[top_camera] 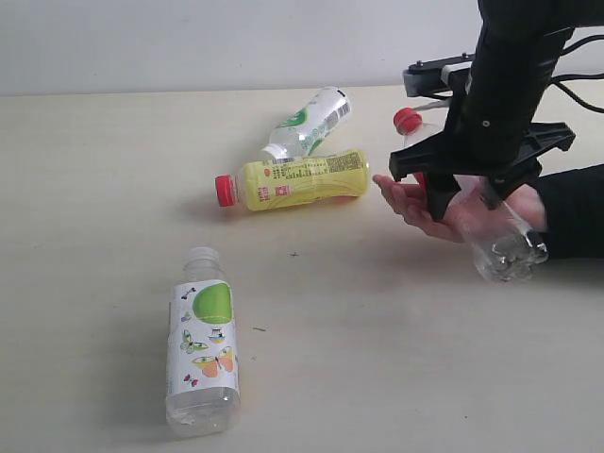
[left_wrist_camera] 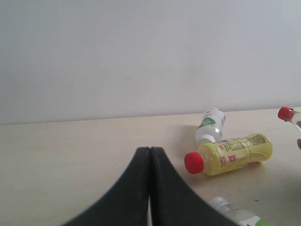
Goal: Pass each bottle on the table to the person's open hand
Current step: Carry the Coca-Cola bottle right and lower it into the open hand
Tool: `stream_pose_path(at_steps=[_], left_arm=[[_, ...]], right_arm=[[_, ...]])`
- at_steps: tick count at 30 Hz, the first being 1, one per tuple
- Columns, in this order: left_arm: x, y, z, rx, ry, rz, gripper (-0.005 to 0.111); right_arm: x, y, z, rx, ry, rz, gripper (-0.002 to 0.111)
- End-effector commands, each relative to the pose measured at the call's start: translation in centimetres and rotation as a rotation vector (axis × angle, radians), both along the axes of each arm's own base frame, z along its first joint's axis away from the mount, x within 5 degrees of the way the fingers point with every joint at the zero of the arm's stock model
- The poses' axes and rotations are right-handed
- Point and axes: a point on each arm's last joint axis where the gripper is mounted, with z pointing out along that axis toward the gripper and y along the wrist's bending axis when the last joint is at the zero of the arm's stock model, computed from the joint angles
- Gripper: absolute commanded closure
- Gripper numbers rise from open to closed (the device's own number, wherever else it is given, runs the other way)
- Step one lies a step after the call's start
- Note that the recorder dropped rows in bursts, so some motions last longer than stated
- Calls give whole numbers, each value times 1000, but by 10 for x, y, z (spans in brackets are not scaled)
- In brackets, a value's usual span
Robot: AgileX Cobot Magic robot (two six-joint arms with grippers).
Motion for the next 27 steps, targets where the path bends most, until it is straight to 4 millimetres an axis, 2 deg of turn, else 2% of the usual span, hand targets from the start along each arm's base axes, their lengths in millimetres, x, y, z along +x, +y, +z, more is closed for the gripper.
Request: stream_pose_path(at_steps=[1,27], left_arm=[[0,0,0,-6,-6,1,107],[0,0,0,-6,-6,1,107]], right_arm=[[5,-1,2,8,-44,5,108],[9,1,3,24,-91,12,108]])
